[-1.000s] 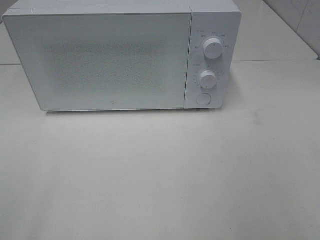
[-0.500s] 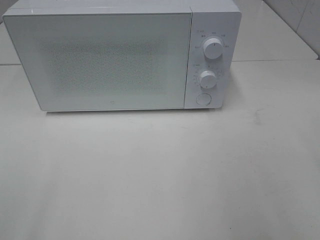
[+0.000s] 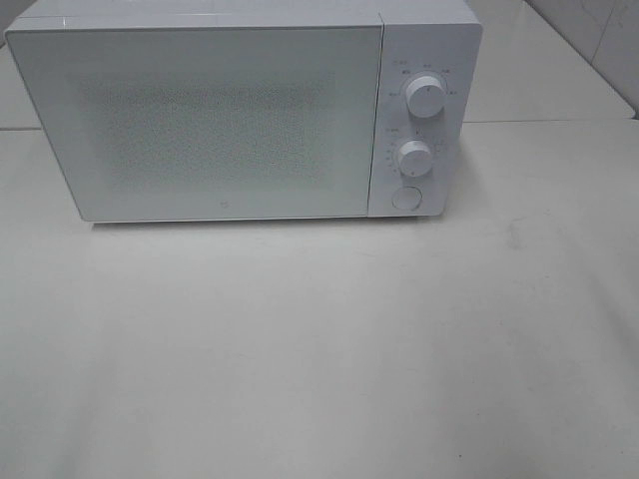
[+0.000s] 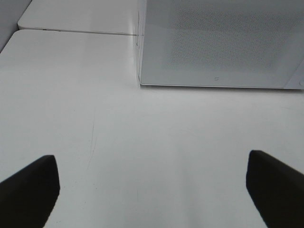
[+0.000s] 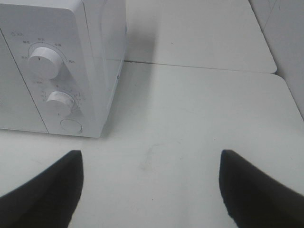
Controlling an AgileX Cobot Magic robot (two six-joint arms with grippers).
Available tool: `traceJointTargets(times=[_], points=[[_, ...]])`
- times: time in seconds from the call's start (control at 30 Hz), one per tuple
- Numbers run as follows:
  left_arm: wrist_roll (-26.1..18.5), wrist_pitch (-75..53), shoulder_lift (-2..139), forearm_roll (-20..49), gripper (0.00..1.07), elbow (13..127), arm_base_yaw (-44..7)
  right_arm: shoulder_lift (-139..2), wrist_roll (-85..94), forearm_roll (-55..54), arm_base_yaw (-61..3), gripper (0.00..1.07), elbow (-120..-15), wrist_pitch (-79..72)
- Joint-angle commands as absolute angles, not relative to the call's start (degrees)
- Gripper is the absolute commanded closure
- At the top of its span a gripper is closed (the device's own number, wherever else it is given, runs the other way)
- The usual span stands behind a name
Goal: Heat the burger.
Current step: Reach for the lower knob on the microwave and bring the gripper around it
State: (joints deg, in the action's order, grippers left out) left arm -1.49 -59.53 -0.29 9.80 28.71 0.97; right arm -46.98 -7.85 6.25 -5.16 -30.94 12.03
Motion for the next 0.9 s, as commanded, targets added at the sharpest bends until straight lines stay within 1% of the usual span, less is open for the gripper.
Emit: traceJointTargets(times=[0.03, 0.1, 0.13, 0.4, 0.43, 0.5, 0.53, 0.6, 0.63, 0.67, 0.7, 0.77, 0.83, 0.87, 0.9], points=[[-1.15, -58.84, -1.66, 10.31, 0.06, 28.71, 0.97, -51.05, -8.54, 6.25, -4.76, 0.32, -31.17, 5.56], [-1.15, -58.84, -1.66, 10.31, 0.06, 28.71, 0.97, -51.80, -8.54, 6.25, -4.76, 0.32, -31.17, 4.47], [-1.15, -58.84, -1.66, 10.31, 0.06, 28.71, 0.97, -53.74, -8.54, 6.25, -4.76, 0.32, -31.17, 1.43], [-1.15, -58.84, -1.66, 10.31, 0.06, 28.71, 0.97, -60.10, -8.19, 6.88, -4.76, 0.32, -31.00, -9.00], [-1.15, -58.84, -1.66, 10.31, 0.06, 28.71, 0.97, -62.11, -7.33, 6.82, -4.76, 0.32, -30.02, -14.27], [-1.15, -58.84, -1.66, 10.31, 0.06, 28.71, 0.97, -63.03, -6.88, 6.82, -4.76, 0.32, -29.16, -16.67], [-1.15, -58.84, -1.66, 10.31, 0.06, 28.71, 0.97, -65.26, -5.56, 6.13, -4.76, 0.32, -27.39, -22.17], [-1.15, -58.84, -1.66, 10.31, 0.06, 28.71, 0.97, -66.12, -4.98, 5.73, -4.76, 0.32, -26.64, -24.18], [-1.15, -58.84, -1.66, 10.31, 0.06, 28.71, 0.97, -68.53, -2.86, 3.21, -4.93, 0.32, -25.10, -28.59], [-1.15, -58.84, -1.66, 10.31, 0.06, 28.71, 0.97, -68.53, -2.86, 3.21, -4.93, 0.32, -25.10, -28.59], [-1.15, -58.84, -1.66, 10.31, 0.06, 28.71, 0.97, -70.87, 0.40, 0.63, -5.04, 0.32, -23.26, -32.83], [-1.15, -58.84, -1.66, 10.31, 0.06, 28.71, 0.97, -71.79, 1.89, -0.63, -5.61, 0.32, -22.46, -34.49], [-1.15, -58.84, -1.66, 10.31, 0.06, 28.71, 0.97, -74.89, 9.00, -6.76, -8.37, 0.32, -20.68, -39.94], [-1.15, -58.84, -1.66, 10.31, 0.06, 28.71, 0.97, -74.89, 9.00, -6.76, -8.37, 0.32, -20.68, -39.94], [-1.15, -58.84, -1.66, 10.31, 0.06, 28.71, 0.97, -76.78, 13.29, -11.23, -11.00, 0.32, -19.88, -43.26]])
